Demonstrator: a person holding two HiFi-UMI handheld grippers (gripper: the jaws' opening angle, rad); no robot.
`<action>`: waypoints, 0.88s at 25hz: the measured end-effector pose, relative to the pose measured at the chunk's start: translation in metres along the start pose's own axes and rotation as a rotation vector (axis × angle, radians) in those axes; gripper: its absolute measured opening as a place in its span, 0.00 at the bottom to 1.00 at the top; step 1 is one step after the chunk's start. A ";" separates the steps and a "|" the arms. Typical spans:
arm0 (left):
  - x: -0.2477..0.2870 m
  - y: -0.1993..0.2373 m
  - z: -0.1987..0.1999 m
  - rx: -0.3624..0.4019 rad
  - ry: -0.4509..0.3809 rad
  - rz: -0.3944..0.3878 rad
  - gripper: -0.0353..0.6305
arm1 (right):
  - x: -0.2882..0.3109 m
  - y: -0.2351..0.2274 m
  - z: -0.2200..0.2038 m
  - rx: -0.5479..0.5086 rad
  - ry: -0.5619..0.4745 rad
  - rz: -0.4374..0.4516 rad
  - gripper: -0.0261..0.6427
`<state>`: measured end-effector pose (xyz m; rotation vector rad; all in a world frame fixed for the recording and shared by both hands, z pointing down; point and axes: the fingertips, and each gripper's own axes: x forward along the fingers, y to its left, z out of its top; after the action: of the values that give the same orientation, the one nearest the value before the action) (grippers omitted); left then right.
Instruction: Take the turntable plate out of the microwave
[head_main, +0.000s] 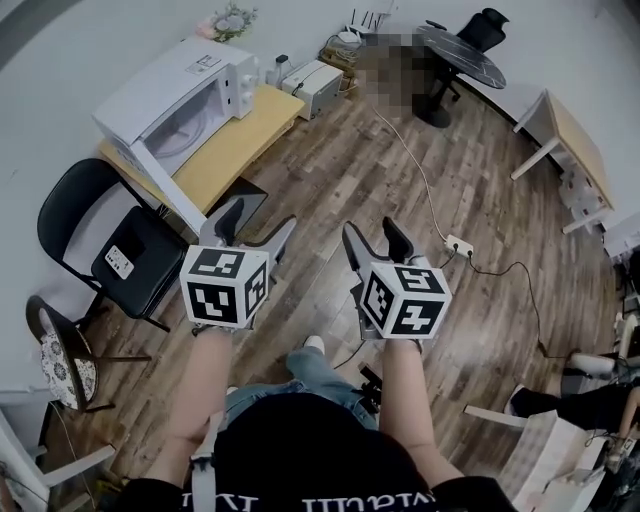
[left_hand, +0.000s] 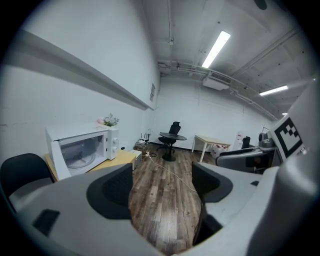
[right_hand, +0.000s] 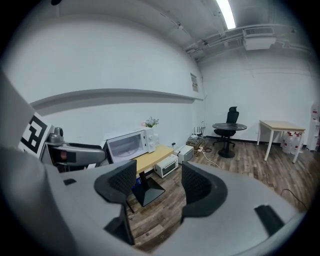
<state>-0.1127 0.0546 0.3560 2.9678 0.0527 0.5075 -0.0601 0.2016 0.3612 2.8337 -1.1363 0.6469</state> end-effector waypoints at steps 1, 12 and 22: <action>0.008 -0.006 0.001 -0.003 0.003 0.004 0.61 | 0.001 -0.011 0.003 -0.002 -0.001 0.000 0.48; 0.096 -0.062 0.012 -0.046 -0.008 0.030 0.61 | -0.004 -0.145 0.010 0.018 0.002 -0.080 0.48; 0.134 -0.089 0.014 -0.026 0.023 0.011 0.61 | 0.001 -0.184 0.010 0.032 0.005 -0.095 0.48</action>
<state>0.0173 0.1487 0.3749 2.9387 0.0322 0.5392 0.0664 0.3346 0.3765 2.8902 -0.9916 0.6712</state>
